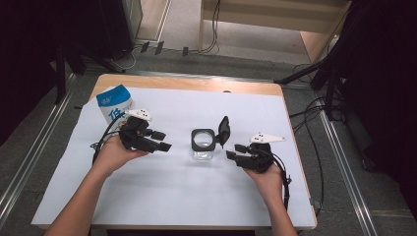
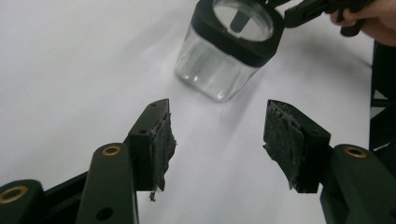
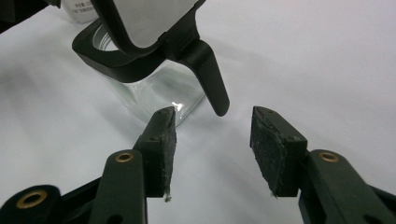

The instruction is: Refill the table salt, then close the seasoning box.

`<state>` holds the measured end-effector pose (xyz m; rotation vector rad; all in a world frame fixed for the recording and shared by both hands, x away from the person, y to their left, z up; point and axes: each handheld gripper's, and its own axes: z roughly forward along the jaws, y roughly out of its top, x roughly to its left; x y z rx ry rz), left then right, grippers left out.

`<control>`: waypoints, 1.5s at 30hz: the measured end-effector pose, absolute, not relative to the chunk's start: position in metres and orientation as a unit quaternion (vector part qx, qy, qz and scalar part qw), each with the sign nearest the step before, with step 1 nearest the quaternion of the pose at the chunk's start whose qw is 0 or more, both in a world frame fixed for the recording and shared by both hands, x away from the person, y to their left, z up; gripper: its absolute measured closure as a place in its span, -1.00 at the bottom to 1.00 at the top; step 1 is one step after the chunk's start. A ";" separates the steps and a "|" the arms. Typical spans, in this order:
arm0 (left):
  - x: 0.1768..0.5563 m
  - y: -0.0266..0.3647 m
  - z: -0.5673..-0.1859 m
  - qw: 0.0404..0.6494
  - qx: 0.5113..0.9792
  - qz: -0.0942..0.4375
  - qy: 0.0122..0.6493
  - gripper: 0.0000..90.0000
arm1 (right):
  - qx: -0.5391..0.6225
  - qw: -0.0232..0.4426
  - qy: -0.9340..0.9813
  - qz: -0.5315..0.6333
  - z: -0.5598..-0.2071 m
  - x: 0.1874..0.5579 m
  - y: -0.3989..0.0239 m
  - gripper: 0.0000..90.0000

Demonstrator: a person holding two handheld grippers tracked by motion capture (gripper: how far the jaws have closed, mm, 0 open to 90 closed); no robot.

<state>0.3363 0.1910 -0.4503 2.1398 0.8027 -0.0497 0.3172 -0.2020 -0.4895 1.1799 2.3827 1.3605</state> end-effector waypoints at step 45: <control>0.314 0.325 -0.433 0.412 0.778 0.085 0.467 -0.06 | 0.398 0.071 0.791 0.459 -0.488 0.340 -0.199 0.14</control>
